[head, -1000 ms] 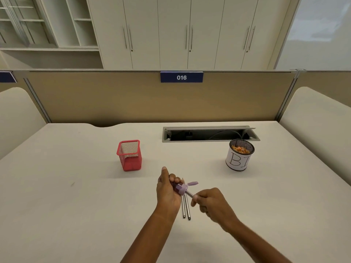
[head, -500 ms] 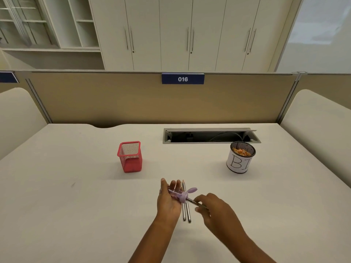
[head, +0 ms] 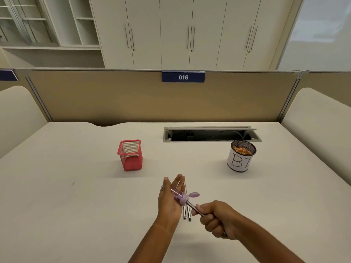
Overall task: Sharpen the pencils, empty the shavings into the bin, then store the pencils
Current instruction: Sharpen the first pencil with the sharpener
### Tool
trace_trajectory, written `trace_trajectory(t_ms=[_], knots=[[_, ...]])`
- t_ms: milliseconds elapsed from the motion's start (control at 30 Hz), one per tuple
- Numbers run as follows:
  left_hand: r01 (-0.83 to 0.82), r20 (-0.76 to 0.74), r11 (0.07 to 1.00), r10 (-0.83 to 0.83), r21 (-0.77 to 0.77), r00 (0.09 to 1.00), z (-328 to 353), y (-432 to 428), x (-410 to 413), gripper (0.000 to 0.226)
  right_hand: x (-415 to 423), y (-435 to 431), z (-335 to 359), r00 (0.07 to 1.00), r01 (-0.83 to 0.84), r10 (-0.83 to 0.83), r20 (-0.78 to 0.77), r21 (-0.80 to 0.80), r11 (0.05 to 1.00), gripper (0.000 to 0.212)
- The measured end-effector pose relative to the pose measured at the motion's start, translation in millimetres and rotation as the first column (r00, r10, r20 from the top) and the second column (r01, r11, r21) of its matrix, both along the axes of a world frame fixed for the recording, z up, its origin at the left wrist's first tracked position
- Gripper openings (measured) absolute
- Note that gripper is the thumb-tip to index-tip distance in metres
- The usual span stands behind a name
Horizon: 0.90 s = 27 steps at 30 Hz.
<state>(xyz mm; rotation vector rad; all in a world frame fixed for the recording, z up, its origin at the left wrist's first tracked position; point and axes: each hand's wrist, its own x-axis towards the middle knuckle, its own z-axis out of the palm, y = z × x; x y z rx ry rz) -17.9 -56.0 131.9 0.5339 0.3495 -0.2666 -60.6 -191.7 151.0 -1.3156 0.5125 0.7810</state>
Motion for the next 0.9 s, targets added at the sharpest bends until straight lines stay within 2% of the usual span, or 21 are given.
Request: trace_trajectory(t_ms=[67,100,133,167,200,233,267,300,333,367,400,500,567,600,633,667,733,767,800,833,900], knots=[[-0.006,-0.002,1.000,0.006,-0.016,1.000,-6,0,2,0.034,2,-2,0,0.980,0.071,-0.031,-0.196,0.202,0.977,0.020],[-0.018,-0.006,0.999,0.018,-0.030,1.000,-8,1,3,0.033,2,-1,0,0.980,0.074,-0.026,-0.199,0.237,0.969,0.021],[-0.028,-0.019,0.998,0.027,-0.050,0.999,-8,2,3,0.033,1,0,1,0.988,0.060,-0.031,-0.150,0.195,0.979,0.025],[-0.052,-0.040,0.996,0.049,-0.070,0.998,-6,2,3,0.033,1,1,1,0.999,0.020,-0.018,-0.032,0.069,0.997,0.027],[-0.076,-0.061,0.994,0.071,-0.082,0.996,-4,3,3,0.032,-1,5,2,0.992,-0.020,0.036,0.124,-0.127,0.992,0.025],[-0.098,-0.086,0.991,0.091,-0.091,0.992,-4,3,3,0.031,-3,9,1,0.946,-0.012,0.121,0.299,-0.343,0.939,0.020],[-0.113,-0.102,0.989,0.103,-0.094,0.989,-1,2,2,0.033,-5,13,-3,0.856,0.051,0.249,0.454,-0.552,0.833,0.016],[-0.131,-0.115,0.987,0.120,-0.098,0.986,0,1,2,0.034,-7,15,-8,0.708,0.164,0.439,0.554,-0.733,0.660,0.013],[-0.145,-0.116,0.983,0.132,-0.113,0.984,3,-1,1,0.035,-8,15,-14,0.580,0.273,0.627,0.520,-0.849,0.452,0.016],[-0.155,-0.111,0.980,0.142,-0.128,0.984,4,-3,2,0.036,-9,15,-19,0.504,0.379,0.722,0.473,-0.873,0.307,0.022],[-0.160,-0.105,0.978,0.146,-0.137,0.984,4,-4,2,0.037,-9,15,-24,0.464,0.440,0.774,0.431,-0.870,0.222,0.028],[-0.152,-0.106,0.981,0.139,-0.118,0.985,2,-5,2,0.038,-6,15,-35,0.450,0.458,0.801,0.395,-0.872,0.172,0.036],[-0.133,-0.091,0.989,0.127,-0.061,0.988,5,-7,1,0.038,-12,19,-26,0.467,0.413,0.806,0.363,-0.896,0.164,0.029],[-0.126,-0.082,0.991,0.122,-0.040,0.989,9,-8,0,0.038,-13,22,-21,0.525,0.370,0.746,0.411,-0.899,0.235,0.018],[-0.123,-0.075,0.992,0.121,-0.022,0.990,12,-9,0,0.038,-11,23,-16,0.599,0.293,0.648,0.470,-0.882,0.368,0.014],[-0.123,-0.072,0.992,0.123,-0.004,0.990,15,-10,0,0.037,-7,22,-11,0.694,0.194,0.500,0.518,-0.804,0.563,0.025],[-0.107,-0.074,0.994,0.108,0.023,0.991,17,-10,-1,0.037,-4,15,-5,0.876,0.066,0.181,0.446,-0.483,0.873,0.038],[-0.085,-0.068,0.996,0.086,0.024,0.994,16,-9,0,0.039,-2,11,-1,0.951,0.035,0.056,0.305,-0.284,0.958,0.037],[-0.063,-0.056,0.998,0.063,0.019,0.996,14,-9,0,0.045,-1,7,-1,0.992,0.041,-0.033,0.123,-0.060,0.997,0.033],[-0.046,-0.044,0.999,0.046,0.012,0.998,11,-9,0,0.054,1,4,0,0.996,0.080,-0.075,-0.041,0.139,0.987,0.027],[-0.022,-0.039,1.000,0.022,0.014,0.999,5,-7,4,0.065,-1,6,0,0.979,0.166,-0.116,-0.169,0.325,0.931,0.017]])
